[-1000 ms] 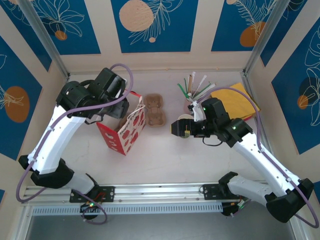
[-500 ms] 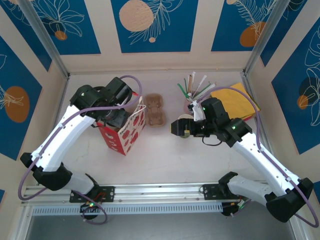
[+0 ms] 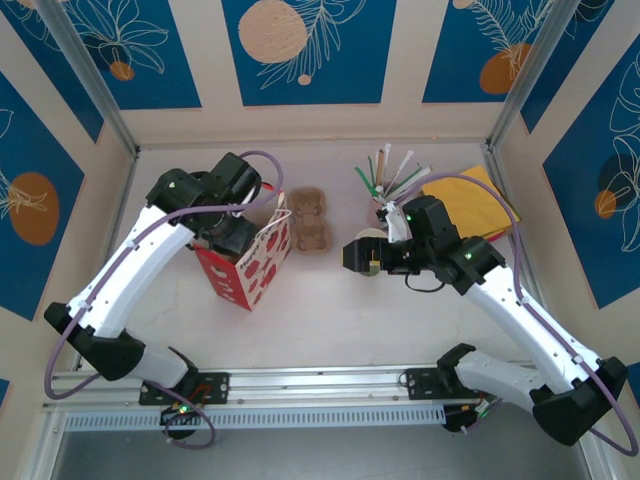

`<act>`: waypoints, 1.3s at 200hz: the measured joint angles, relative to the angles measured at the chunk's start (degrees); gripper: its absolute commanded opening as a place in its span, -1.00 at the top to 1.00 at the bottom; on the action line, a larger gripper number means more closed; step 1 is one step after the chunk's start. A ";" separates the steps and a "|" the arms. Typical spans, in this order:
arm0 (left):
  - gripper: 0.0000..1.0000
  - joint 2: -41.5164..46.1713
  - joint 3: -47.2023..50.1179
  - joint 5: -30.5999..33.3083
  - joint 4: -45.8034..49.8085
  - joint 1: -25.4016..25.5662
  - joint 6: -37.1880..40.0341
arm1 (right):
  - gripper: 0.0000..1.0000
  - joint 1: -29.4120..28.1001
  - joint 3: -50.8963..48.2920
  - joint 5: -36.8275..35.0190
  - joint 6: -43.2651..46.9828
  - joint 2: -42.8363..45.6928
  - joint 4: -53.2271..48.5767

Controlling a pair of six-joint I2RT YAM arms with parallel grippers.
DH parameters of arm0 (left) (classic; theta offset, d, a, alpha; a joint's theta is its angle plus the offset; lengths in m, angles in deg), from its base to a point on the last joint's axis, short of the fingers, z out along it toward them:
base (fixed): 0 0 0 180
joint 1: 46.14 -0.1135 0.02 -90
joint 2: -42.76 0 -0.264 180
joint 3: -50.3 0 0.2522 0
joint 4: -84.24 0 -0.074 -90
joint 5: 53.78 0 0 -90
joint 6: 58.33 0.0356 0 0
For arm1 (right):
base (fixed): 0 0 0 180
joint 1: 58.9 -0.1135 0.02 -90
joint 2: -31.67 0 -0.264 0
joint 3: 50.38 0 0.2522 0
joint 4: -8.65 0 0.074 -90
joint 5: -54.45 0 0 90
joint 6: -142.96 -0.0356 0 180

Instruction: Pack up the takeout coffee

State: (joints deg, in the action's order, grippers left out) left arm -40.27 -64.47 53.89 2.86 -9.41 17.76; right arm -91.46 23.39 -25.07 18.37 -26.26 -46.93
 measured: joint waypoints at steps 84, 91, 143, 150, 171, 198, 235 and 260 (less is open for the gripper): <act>-0.22 -0.09 4.57 -6.25 -3.04 -4.50 2.47 | -0.98 1.22 0.00 0.02 0.00 0.79 -0.20; -0.22 -0.09 5.03 -6.75 -3.23 -4.79 2.47 | -0.98 1.31 0.00 0.02 0.00 0.79 -0.17; -0.22 -1.31 6.08 -9.86 -4.26 -5.99 3.34 | -0.98 1.51 0.00 0.04 0.00 0.83 -0.20; -0.23 -1.44 6.10 -10.05 -4.33 -5.99 3.39 | -0.98 1.53 0.00 0.04 0.00 0.83 -0.20; -0.23 -1.60 6.16 -10.84 -4.48 -6.10 3.54 | -0.98 1.64 -0.02 0.04 0.00 0.94 -0.20; -0.23 -1.92 6.36 -11.32 -4.55 -6.14 3.56 | -0.98 1.95 -0.07 0.04 0.00 1.29 -0.20; -0.23 -2.93 7.30 -11.34 -4.74 -6.14 4.00 | -0.98 2.27 -0.13 0.04 0.00 1.31 -0.20; -0.23 -3.45 8.13 -11.45 -4.98 -6.14 4.46 | -0.98 2.34 -0.35 0.07 0.00 1.46 -0.17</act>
State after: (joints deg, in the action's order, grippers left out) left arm -43.72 -56.34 42.44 -2.12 -15.56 22.22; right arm -89.12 23.04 -25.00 18.37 -24.80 -47.11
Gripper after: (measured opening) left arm 0.617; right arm 0.988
